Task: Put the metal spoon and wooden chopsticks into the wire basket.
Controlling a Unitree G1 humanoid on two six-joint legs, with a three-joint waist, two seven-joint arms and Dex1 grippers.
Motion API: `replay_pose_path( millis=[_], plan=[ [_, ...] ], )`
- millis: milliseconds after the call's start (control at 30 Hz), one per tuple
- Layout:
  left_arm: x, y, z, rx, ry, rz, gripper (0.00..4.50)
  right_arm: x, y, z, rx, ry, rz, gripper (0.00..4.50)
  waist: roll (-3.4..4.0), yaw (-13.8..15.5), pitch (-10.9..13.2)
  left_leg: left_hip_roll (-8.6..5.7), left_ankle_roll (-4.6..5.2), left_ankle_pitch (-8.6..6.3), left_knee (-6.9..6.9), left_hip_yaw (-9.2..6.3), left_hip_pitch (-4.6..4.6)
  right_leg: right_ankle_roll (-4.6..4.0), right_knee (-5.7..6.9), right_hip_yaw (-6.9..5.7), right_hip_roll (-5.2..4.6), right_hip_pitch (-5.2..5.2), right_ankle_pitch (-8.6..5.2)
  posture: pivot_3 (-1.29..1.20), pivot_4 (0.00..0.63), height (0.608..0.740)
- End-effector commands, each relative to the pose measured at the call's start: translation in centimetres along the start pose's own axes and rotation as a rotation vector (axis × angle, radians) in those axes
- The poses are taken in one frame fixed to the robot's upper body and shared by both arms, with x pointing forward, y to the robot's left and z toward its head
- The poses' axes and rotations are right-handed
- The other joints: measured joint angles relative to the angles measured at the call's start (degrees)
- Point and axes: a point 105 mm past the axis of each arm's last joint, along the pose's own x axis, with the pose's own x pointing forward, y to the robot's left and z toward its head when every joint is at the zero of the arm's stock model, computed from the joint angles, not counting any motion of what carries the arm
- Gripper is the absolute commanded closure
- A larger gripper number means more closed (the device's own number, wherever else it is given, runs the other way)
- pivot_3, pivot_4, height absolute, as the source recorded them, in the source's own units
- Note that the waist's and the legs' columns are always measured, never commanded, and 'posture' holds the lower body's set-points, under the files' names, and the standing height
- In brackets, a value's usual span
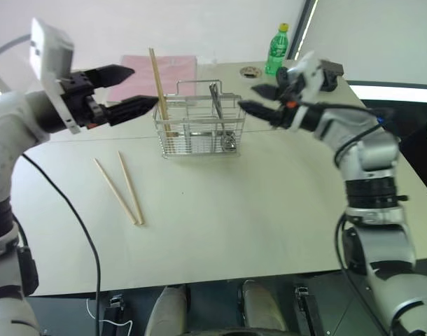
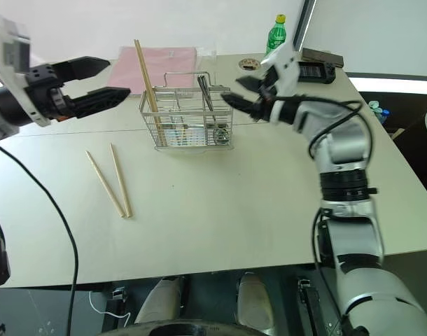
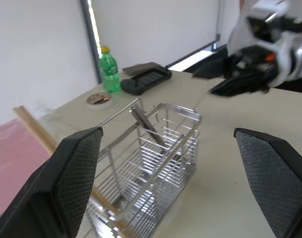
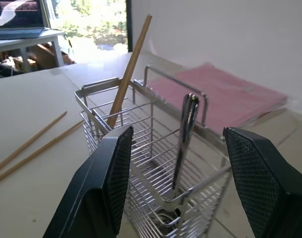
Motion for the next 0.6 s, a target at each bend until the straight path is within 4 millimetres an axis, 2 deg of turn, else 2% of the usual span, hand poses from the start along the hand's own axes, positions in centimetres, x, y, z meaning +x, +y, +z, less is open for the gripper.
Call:
replay_pose_path(
  millis=[33,133,200,267,467,600],
  plan=[
    [-2.4,2.1,-0.2,0.008,0.026,0.157,0.0,-2.6,2.7,2.1,-0.067,-0.023,0.141,1.53,-0.02,0.0,0.0,0.01,0.01,0.0,-0.01,0.0,0.0,0.0,-0.01,0.0,0.0,0.0,0.0,0.0,0.15,0.731],
    [-4.5,4.5,-2.8,-0.065,0.118,0.38,0.0,-5.6,5.4,0.2,-0.034,0.07,0.22,1.53,-0.08,0.2,0.0,0.02,0.04,-0.03,-0.01,0.0,0.02,0.01,-0.11,0.0,0.0,0.08,-0.01,0.0,0.15,0.731],
    [-5.3,5.6,-4.5,-0.131,0.165,0.505,0.0,-6.7,6.6,-0.9,0.016,0.103,0.213,1.53,-0.1,0.3,0.0,0.02,0.07,-0.05,0.04,0.0,0.03,0.01,-0.15,0.0,-0.01,0.14,-0.01,0.0,0.15,0.731],
    [-5.5,6.0,-5.7,-0.188,0.19,0.583,0.0,-7.2,7.3,-1.9,0.059,0.114,0.183,1.53,-0.1,0.4,0.0,0.02,0.07,-0.04,0.11,0.0,0.01,0.0,-0.15,0.0,-0.01,0.15,-0.01,0.0,0.15,0.731],
    [-6.1,6.9,-11.6,-0.456,0.355,0.878,0.0,-8.0,9.3,-5.5,0.13,0.182,0.117,1.53,-0.33,1.6,-0.2,0.01,0.06,-0.04,0.18,0.0,0.03,0.01,-0.25,0.0,-0.01,0.23,0.0,0.0,0.15,0.731],
    [-5.6,7.8,-14.0,-0.588,0.391,1.04,0.0,-8.3,10.2,-7.0,0.168,0.203,0.099,1.53,-0.43,2.0,-0.2,-0.01,0.05,-0.04,0.21,0.0,-0.03,0.02,-0.26,-0.02,-0.01,0.19,0.0,0.0,0.15,0.731]
  ],
)
